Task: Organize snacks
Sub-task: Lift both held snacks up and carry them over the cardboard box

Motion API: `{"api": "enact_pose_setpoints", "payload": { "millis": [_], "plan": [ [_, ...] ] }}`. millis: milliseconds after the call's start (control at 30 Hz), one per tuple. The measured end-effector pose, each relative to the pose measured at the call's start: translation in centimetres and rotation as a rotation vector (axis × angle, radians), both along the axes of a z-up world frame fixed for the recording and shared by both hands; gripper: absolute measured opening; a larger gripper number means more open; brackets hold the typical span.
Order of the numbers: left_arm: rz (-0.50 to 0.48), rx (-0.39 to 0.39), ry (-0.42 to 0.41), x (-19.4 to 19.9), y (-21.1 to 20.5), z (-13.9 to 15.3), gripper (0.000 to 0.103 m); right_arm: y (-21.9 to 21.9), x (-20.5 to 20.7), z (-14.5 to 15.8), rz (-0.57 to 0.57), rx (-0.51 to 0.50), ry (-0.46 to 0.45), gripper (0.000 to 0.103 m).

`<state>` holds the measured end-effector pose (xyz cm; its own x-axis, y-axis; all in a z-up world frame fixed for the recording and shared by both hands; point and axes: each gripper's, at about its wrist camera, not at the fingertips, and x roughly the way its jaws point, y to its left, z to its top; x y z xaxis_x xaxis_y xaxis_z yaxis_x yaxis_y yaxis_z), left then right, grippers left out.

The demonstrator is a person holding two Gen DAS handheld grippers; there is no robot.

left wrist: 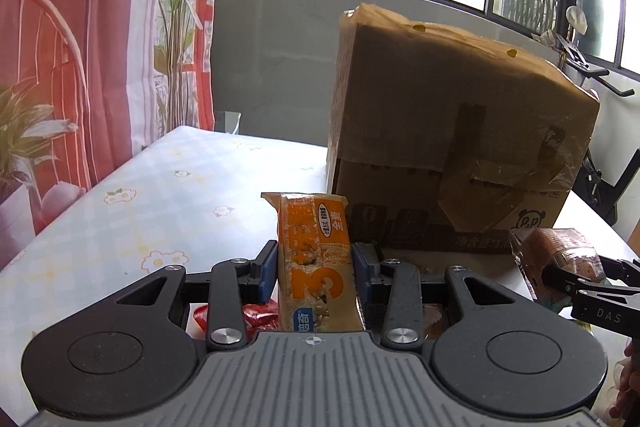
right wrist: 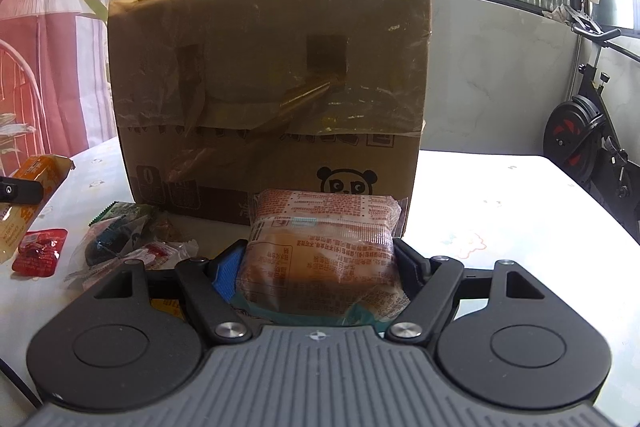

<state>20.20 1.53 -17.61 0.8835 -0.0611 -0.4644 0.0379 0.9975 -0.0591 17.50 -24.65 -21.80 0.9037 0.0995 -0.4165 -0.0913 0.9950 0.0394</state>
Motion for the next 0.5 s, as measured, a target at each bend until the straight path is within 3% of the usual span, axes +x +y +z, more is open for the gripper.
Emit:
{"api": "enact_pose_setpoints", "payload": {
  "millis": [500],
  "plan": [
    [-0.026,-0.002,-0.112,0.7,-0.3,4.9,0.041,-0.9,-1.3,4.4,-0.025,0.051,-0.091,0.076]
  ]
}}
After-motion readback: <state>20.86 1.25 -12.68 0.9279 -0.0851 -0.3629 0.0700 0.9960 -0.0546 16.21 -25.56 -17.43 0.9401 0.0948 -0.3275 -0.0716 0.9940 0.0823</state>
